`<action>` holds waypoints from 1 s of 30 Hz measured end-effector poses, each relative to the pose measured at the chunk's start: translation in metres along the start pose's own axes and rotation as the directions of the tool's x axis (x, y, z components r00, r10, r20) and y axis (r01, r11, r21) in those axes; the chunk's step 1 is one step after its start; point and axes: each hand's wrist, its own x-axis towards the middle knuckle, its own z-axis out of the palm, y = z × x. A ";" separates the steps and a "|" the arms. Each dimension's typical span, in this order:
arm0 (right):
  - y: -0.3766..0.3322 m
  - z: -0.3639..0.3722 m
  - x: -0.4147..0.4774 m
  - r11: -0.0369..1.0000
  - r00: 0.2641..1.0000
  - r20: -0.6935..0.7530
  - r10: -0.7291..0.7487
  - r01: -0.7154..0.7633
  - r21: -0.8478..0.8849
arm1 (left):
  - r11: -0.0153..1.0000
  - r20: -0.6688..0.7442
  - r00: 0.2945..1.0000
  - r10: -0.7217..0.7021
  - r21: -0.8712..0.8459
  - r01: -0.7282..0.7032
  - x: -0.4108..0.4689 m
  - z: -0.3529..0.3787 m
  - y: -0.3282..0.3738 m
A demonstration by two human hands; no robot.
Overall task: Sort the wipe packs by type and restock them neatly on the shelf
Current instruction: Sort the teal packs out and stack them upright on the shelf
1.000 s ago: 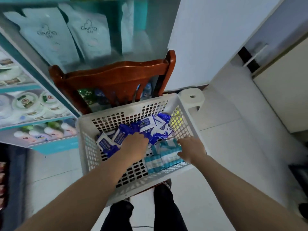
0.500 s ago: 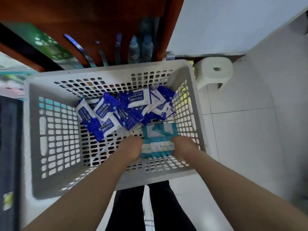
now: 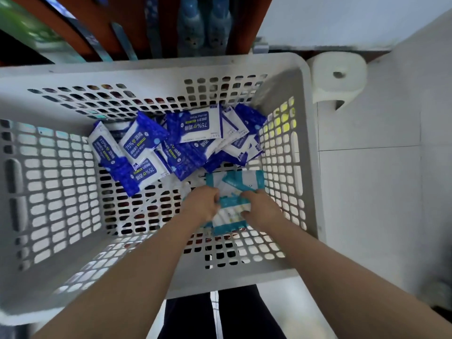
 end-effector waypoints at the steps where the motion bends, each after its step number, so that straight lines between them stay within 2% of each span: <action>1: -0.001 -0.001 0.001 1.000 1.000 -0.011 0.003 -0.003 0.010 | 0.999 0.027 1.000 0.008 0.051 -0.009 -0.001 -0.004 -0.004; 5: -0.001 -0.001 0.004 0.997 0.992 -0.099 0.073 -0.070 0.037 | 0.907 0.042 0.999 0.016 0.420 -0.032 -0.005 -0.018 -0.029; 7: 0.001 0.000 0.005 0.994 0.988 -0.114 0.106 -0.101 0.044 | 0.874 0.027 1.000 -0.009 0.485 -0.005 -0.006 -0.021 -0.038; 10: 0.003 0.004 0.009 0.995 0.988 -0.125 0.091 -0.086 0.047 | 0.925 0.031 0.999 0.019 0.380 -0.030 -0.001 -0.016 -0.038; 13: 0.005 0.005 0.015 0.997 0.989 -0.124 0.077 -0.077 0.008 | 0.959 0.110 0.991 0.071 0.266 -0.098 0.003 -0.001 -0.027; 18: -0.005 0.006 0.018 0.990 0.992 -0.088 0.084 -0.093 -0.102 | 0.945 0.116 0.993 0.035 0.318 -0.071 0.003 0.006 -0.027; 22: -0.017 0.012 0.015 0.992 0.992 0.034 0.121 -0.121 -0.023 | 0.972 0.164 0.986 0.007 0.231 -0.046 -0.005 0.002 -0.043; 27: -0.022 0.013 0.020 0.991 0.990 -0.048 0.135 -0.135 0.014 | 0.994 0.126 0.991 -0.051 0.098 0.039 -0.013 -0.011 -0.064; 30: -0.027 0.014 0.028 0.980 0.983 -0.023 0.184 -0.182 0.075 | 0.996 0.102 0.992 -0.074 -0.037 0.078 -0.014 -0.018 -0.070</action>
